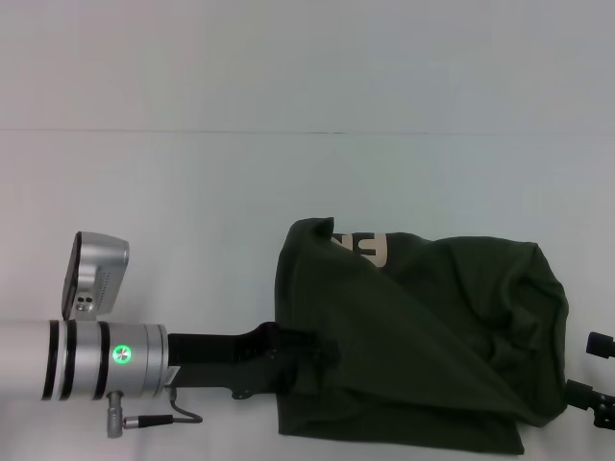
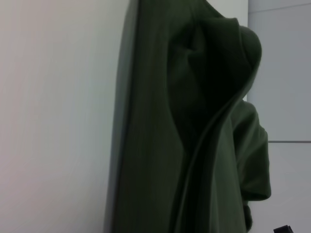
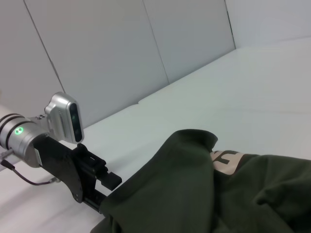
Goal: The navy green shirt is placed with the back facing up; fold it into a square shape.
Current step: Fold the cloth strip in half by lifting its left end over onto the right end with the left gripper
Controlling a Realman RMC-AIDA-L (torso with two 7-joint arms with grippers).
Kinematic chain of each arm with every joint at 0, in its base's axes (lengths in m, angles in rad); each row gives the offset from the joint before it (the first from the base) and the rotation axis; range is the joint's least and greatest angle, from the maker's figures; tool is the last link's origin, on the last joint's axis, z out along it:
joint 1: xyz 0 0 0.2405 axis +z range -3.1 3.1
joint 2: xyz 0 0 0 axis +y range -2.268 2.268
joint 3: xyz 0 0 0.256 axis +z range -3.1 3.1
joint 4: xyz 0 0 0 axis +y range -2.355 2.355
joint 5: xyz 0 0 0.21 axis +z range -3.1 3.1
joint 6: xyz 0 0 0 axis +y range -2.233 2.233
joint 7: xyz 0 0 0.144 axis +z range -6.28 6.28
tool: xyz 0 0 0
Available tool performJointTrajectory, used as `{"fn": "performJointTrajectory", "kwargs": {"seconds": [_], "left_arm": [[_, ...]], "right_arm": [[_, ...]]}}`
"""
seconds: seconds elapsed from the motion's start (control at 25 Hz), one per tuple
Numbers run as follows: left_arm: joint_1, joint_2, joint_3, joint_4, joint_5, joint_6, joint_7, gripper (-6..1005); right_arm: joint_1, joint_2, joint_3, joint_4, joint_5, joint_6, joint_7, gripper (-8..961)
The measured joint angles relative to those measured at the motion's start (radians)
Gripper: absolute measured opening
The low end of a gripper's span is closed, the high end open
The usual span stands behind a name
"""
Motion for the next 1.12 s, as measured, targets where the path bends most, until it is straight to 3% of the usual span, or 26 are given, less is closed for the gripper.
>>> {"fn": "performJointTrajectory", "kwargs": {"seconds": [0.12, 0.32, 0.44, 0.64, 0.92, 1.12], "left_arm": [[0.002, 0.001, -0.005, 0.002, -0.005, 0.000, 0.004, 748], [0.008, 0.004, -0.008, 0.005, -0.008, 0.002, 0.015, 521], [0.008, 0.005, -0.009, 0.007, -0.012, 0.009, 0.024, 283], [0.006, 0.007, -0.020, 0.005, -0.015, 0.014, 0.019, 91], [-0.010, -0.001, -0.061, 0.006, -0.070, 0.044, 0.026, 34], [-0.076, -0.033, -0.060, 0.006, -0.147, 0.051, 0.071, 34]], "right_arm": [[-0.001, 0.000, 0.005, 0.000, -0.001, -0.005, 0.000, 946], [-0.002, 0.000, 0.005, 0.000, -0.003, -0.012, -0.001, 948], [-0.002, 0.000, 0.005, 0.000, -0.003, -0.014, 0.000, 947], [-0.001, 0.000, 0.006, 0.000, -0.002, -0.023, 0.001, 947], [-0.004, 0.000, 0.032, 0.000, 0.001, -0.030, 0.002, 946], [-0.004, 0.000, 0.064, 0.000, 0.002, -0.039, 0.002, 946]]}}
